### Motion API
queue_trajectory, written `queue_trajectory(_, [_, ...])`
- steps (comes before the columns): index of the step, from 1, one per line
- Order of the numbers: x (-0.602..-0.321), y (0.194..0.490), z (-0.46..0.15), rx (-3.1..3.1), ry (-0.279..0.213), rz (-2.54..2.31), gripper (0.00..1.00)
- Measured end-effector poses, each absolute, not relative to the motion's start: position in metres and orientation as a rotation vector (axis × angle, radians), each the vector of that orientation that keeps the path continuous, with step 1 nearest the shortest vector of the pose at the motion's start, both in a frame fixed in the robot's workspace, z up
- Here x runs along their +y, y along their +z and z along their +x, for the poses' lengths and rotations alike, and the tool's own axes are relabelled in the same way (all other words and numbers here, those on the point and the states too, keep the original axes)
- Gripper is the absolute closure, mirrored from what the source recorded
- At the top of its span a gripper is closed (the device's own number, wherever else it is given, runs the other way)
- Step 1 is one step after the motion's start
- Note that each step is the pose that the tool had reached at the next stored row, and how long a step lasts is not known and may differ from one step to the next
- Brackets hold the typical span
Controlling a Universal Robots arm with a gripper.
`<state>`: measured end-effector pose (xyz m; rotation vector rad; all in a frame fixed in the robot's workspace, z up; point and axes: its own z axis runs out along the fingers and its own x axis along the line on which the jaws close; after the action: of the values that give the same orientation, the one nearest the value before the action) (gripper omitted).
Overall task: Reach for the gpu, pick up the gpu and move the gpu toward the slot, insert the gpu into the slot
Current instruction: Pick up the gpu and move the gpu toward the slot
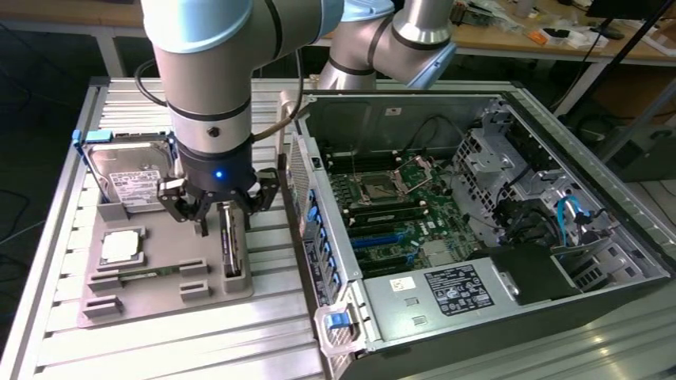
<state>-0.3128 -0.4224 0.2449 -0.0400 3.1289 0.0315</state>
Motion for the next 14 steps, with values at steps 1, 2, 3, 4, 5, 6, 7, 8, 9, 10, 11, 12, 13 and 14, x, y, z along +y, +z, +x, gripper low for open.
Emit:
queue_trajectory(1, [-0.4223,0.2448,-0.3129,3.129,0.031,-0.025,0.4])
queue_trajectory(2, [-0.4223,0.2447,-0.3128,3.129,0.031,-0.008,0.4])
queue_trajectory(3, [-0.4223,0.2446,-0.3128,3.129,0.031,0.008,0.4])
queue_trajectory(4, [-0.4223,0.2446,-0.3128,3.129,0.031,0.02,0.4])
queue_trajectory(5, [-0.4223,0.2446,-0.3128,3.129,0.031,0.023,0.4])
queue_trajectory(6, [-0.4223,0.2446,-0.3128,3.129,0.031,0.024,0.4])
queue_trajectory(7, [-0.4223,0.2446,-0.3129,3.128,0.031,0.024,0.4])
queue_trajectory(8, [-0.4223,0.2446,-0.3128,3.128,0.031,0.024,0.4])
queue_trajectory(9, [-0.4223,0.2446,-0.3128,3.128,0.031,0.024,0.4])
queue_trajectory(10, [-0.4223,0.2446,-0.3128,3.129,0.031,0.024,0.4])
queue_trajectory(11, [-0.4223,0.2446,-0.3129,3.129,0.031,0.024,0.4])
queue_trajectory(12, [-0.4223,0.2446,-0.3128,3.128,0.031,0.024,0.4])
queue_trajectory(13, [-0.4223,0.2446,-0.3128,3.128,0.031,0.024,0.4])
queue_trajectory(14, [-0.4223,0.2446,-0.3128,3.129,0.031,0.024,0.4])
